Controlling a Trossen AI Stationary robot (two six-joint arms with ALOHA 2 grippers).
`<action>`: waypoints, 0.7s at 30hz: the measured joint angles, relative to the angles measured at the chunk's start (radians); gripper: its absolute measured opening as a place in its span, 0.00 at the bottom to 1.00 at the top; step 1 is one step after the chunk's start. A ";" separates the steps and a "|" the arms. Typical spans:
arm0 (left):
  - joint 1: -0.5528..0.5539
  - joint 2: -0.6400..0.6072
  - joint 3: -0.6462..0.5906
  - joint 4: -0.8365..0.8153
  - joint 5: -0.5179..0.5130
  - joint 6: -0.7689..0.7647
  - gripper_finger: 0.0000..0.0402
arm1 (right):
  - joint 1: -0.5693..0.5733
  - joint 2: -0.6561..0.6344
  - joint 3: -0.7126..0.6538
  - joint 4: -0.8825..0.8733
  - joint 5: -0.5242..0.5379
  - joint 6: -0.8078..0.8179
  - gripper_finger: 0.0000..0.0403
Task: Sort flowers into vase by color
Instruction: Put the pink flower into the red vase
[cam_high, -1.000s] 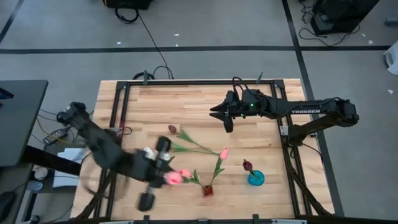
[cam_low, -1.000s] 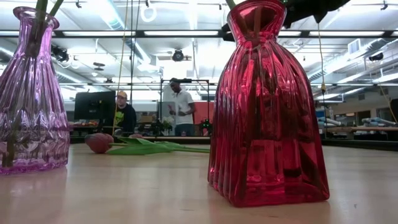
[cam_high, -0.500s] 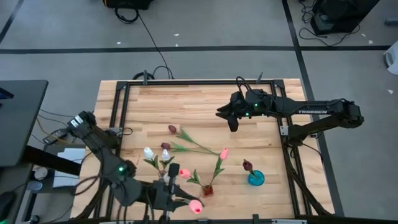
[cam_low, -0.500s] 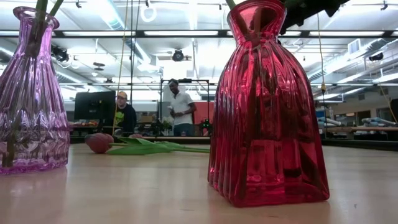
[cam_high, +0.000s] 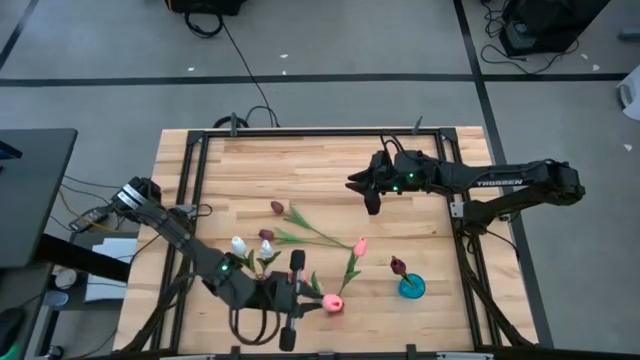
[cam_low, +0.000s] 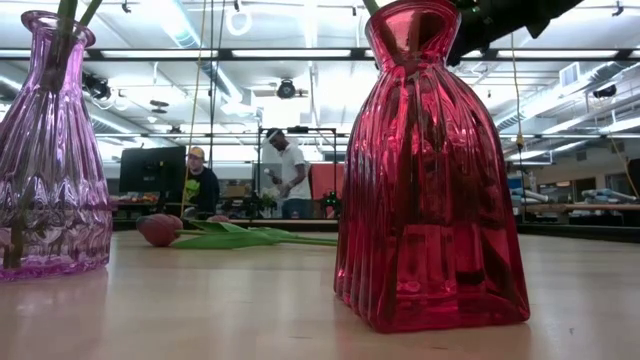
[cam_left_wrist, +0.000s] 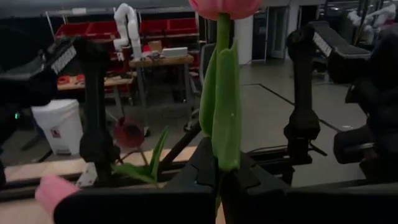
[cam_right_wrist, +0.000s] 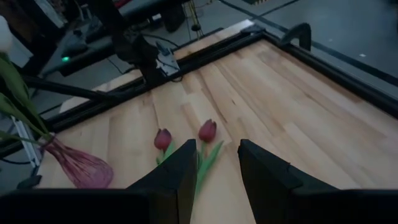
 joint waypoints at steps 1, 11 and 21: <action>0.004 0.000 -0.020 0.020 0.001 -0.006 0.01 | 0.000 0.000 -0.005 0.000 0.000 0.000 0.33; 0.008 0.000 -0.088 0.085 -0.023 -0.009 0.01 | 0.000 0.000 -0.021 0.045 -0.005 0.000 0.33; 0.008 0.000 -0.088 0.003 -0.013 -0.073 0.16 | 0.000 0.000 -0.021 0.080 -0.027 0.003 0.33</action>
